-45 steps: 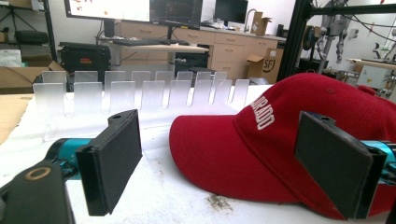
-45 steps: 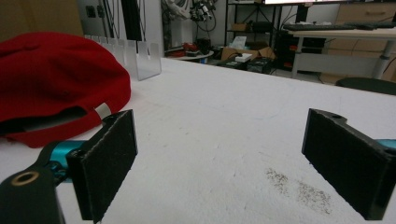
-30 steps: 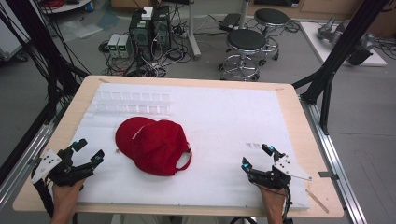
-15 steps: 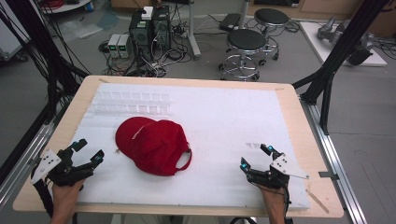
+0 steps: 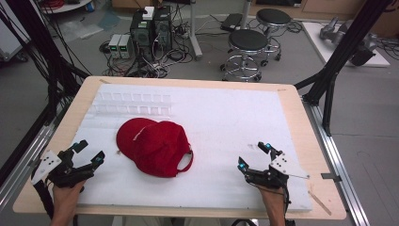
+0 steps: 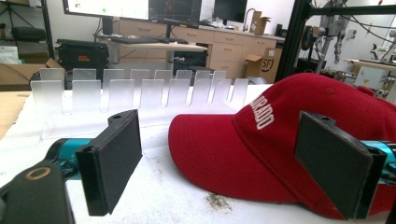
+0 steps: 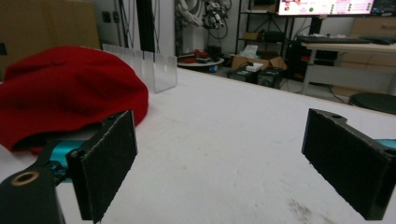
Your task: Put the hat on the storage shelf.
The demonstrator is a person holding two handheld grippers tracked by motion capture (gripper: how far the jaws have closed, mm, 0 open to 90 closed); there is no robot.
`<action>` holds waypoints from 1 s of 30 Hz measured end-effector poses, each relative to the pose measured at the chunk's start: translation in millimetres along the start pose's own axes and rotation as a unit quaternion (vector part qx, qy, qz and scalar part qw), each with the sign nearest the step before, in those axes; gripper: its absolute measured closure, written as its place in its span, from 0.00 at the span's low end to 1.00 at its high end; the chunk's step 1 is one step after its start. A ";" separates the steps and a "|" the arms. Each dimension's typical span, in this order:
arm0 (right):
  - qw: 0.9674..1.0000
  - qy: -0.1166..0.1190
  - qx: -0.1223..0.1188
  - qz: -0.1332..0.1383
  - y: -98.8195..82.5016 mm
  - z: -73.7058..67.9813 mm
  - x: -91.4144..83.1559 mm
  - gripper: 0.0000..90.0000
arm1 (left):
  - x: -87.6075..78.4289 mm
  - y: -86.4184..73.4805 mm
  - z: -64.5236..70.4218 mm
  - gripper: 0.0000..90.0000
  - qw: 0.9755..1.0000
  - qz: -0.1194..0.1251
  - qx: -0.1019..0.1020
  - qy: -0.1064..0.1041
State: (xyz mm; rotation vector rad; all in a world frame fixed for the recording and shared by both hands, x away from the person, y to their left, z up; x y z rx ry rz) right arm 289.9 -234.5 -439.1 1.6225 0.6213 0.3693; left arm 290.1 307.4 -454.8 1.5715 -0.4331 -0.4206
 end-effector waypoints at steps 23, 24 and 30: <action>0.985 0.157 -0.030 -0.071 42.8 -93.2 91.5 0.10 | 0.7 -0.4 -2.0 0.17 1.000 -0.007 -0.009 0.001; 0.984 0.161 -0.029 -0.076 42.7 -96.1 94.4 0.10 | 0.7 -0.5 -2.0 0.17 1.000 -0.006 -0.009 0.001; 0.978 0.181 -0.038 -0.096 38.0 -115.4 114.7 0.10 | 1.2 -0.3 -1.3 0.17 1.000 -0.007 -0.006 0.001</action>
Point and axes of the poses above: each handheld gripper's, and its own axes: x roughly forward along the jaws, y roughly out of its top, z roughly to its right, the point moved 5 cm from there along x, roughly forward along the jaws, and after that the axes turned 9 degrees about x, right-handed, at the moved point
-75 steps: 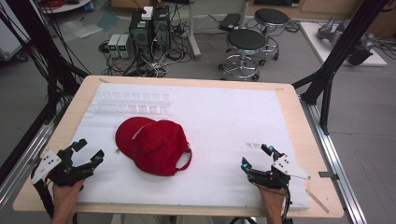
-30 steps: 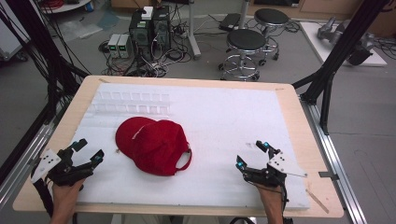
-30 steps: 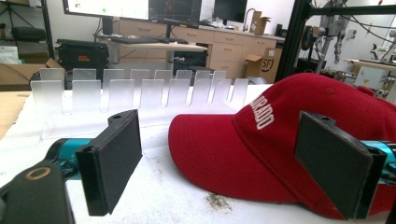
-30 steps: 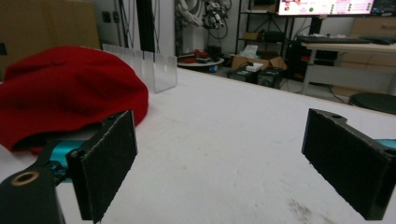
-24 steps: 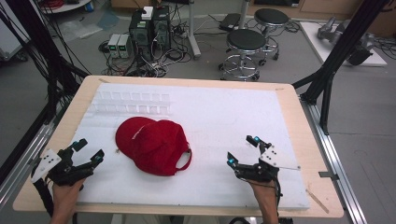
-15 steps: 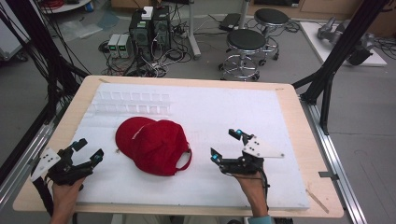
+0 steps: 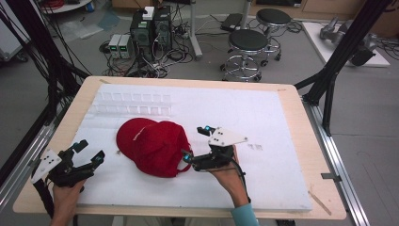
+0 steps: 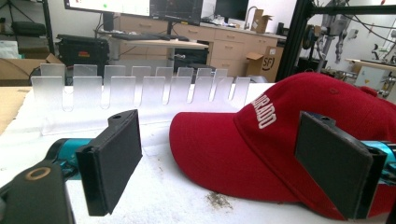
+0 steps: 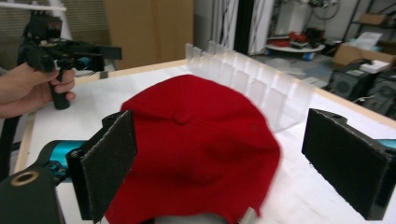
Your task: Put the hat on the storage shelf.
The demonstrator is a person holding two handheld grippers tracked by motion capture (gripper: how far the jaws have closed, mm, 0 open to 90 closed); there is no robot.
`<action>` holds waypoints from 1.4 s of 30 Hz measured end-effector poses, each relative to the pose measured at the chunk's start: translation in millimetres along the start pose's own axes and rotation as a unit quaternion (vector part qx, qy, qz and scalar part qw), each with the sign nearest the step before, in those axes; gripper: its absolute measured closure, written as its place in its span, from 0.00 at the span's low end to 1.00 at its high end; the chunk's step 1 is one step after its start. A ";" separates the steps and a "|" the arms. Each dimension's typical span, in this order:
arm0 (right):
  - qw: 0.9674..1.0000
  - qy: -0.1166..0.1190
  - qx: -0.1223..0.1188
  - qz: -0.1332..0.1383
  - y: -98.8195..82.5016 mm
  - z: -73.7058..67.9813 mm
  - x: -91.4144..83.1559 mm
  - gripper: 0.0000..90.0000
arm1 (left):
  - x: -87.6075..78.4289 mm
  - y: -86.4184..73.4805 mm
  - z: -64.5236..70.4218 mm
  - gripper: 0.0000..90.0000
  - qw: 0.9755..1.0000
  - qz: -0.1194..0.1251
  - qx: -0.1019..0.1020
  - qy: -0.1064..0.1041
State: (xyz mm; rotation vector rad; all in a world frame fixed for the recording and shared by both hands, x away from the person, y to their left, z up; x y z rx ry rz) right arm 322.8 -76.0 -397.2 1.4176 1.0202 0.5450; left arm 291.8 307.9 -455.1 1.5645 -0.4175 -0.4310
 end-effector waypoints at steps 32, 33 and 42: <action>0.988 -0.015 0.064 -0.139 -39.9 -9.7 71.9 0.21 | 1.4 -0.4 0.9 0.17 1.000 -0.009 0.006 -0.001; 0.988 -0.013 0.064 -0.141 -40.1 -9.8 72.1 0.26 | 1.5 -0.3 1.0 0.17 1.000 -0.008 0.006 -0.001; 0.985 -0.040 0.055 -0.157 -41.8 -13.7 77.6 0.62 | 1.4 -0.4 0.7 0.17 1.000 -0.009 0.005 -0.002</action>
Point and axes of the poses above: each handheld gripper's, and its own axes: x roughly forward along the jaws, y roughly out of its top, z roughly to its right, the point moved 5 cm from there along x, roughly forward along the jaws, and after that the axes turned 9 degrees about x, right-handed, at the moved point
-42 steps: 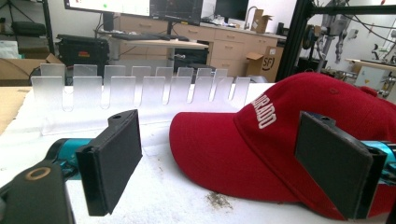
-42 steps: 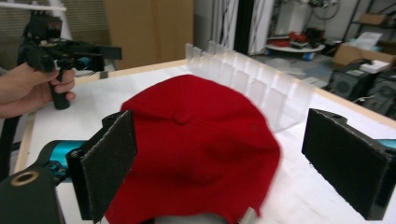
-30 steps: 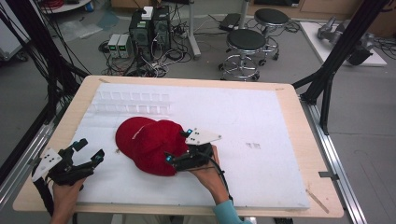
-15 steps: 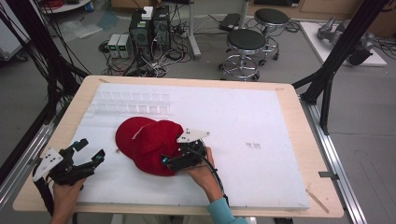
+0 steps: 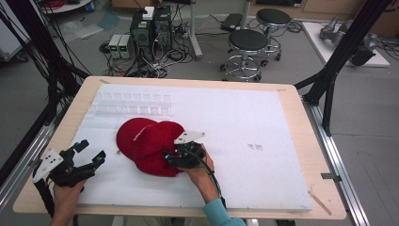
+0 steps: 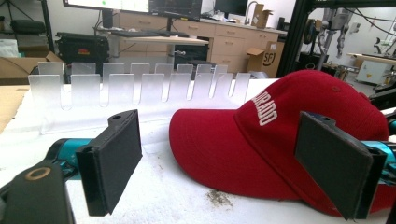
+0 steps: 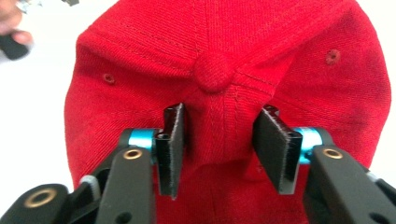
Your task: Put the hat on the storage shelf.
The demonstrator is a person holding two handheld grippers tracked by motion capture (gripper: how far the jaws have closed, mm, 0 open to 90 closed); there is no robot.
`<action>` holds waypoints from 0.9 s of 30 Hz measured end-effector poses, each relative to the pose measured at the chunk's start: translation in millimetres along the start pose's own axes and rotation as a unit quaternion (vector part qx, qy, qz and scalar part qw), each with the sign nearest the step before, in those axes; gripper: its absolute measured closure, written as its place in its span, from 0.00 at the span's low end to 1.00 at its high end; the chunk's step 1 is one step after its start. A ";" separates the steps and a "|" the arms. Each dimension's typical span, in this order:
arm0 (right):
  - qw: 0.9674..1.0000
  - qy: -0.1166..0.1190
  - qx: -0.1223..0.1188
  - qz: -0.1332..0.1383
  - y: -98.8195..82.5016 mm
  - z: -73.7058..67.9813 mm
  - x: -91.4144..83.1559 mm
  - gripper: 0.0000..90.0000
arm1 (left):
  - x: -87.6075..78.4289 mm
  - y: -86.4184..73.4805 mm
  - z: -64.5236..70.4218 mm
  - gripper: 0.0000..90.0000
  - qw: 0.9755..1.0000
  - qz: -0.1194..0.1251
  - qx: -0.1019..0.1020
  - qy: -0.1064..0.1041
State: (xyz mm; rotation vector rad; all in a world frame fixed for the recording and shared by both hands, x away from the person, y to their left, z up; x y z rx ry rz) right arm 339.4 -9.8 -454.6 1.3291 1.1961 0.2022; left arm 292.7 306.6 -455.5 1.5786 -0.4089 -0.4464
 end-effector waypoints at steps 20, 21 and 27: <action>0.998 -0.034 -0.035 0.032 9.3 -1.5 -9.0 0.94 | 0.3 0.1 1.2 0.17 1.000 -0.001 0.004 -0.003; 0.998 -0.036 -0.039 0.036 10.3 -2.1 -9.7 0.94 | 0.3 0.1 1.0 0.17 1.000 -0.001 0.004 -0.003; 0.994 -0.053 -0.071 0.069 17.9 -7.5 -18.6 0.94 | 0.3 0.2 1.1 0.17 1.000 0.000 0.003 -0.004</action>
Point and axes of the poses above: each handheld gripper's, and its own axes: x roughly forward along the jaws, y roughly out of its top, z roughly to its right, the point moved 5 cm from there along x, roughly forward along the jaws, and after that the axes turned 9 degrees about x, right-handed, at the moved point
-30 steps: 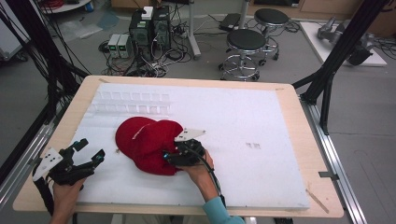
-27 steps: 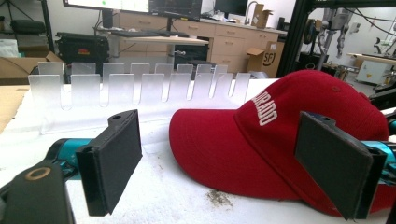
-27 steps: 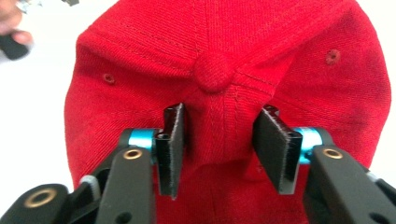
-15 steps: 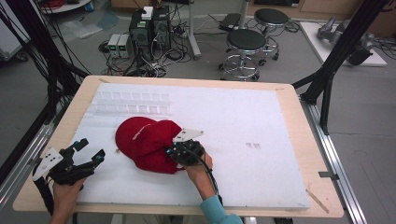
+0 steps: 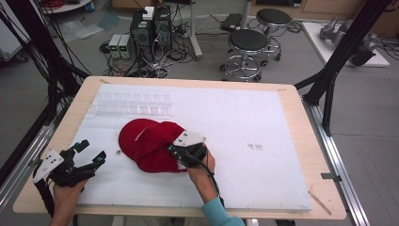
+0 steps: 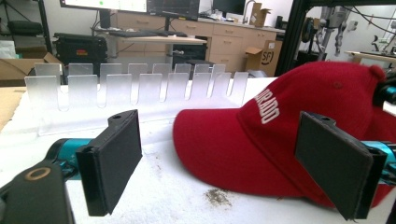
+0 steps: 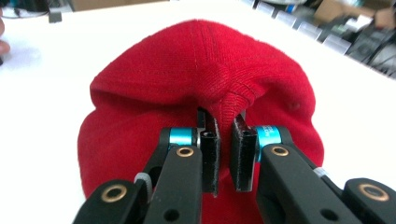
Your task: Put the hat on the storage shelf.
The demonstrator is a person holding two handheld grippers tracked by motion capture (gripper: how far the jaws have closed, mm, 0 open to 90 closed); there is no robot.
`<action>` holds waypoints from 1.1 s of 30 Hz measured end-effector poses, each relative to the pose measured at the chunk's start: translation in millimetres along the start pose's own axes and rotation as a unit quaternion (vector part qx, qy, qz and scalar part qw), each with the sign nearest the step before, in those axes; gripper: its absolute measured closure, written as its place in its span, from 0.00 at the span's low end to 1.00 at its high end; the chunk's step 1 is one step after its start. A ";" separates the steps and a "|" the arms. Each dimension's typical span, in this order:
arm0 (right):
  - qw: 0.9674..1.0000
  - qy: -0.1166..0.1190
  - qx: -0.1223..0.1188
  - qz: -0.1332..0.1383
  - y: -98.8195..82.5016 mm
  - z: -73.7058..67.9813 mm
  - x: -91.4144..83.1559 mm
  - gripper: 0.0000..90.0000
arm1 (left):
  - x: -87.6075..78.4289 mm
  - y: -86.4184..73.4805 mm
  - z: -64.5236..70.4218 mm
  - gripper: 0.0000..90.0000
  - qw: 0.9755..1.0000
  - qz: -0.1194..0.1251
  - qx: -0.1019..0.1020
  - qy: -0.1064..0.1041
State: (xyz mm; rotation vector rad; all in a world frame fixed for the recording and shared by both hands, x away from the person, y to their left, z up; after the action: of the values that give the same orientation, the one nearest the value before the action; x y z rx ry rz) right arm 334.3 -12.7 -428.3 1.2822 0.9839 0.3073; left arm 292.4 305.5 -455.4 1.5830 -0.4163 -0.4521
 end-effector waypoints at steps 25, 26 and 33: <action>0.987 0.111 -0.032 0.111 34.6 3.9 -50.2 0.94 | 2.7 0.0 -0.1 0.17 1.000 -0.011 -0.006 -0.025; 0.986 0.117 -0.036 0.115 36.0 3.9 -51.4 0.94 | 2.9 -0.1 0.0 0.17 1.000 -0.014 -0.005 -0.026; 0.978 0.155 -0.034 0.133 40.6 6.9 -58.4 0.94 | 5.9 6.8 2.0 0.17 0.999 -0.022 0.005 -0.047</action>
State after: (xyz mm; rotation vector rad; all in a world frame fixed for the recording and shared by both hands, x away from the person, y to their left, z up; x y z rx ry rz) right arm 318.5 -44.8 -366.5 1.3282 1.0525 0.7605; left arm 296.5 300.3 -448.8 1.5871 -0.4560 -0.5616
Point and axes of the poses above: each handheld gripper's, and its own axes: x roughly forward along the jaws, y roughly out of its top, z roughly to its right, the point moved 5 cm from there along x, roughly forward along the jaws, and after that the axes turned 9 degrees about x, right-handed, at the moved point
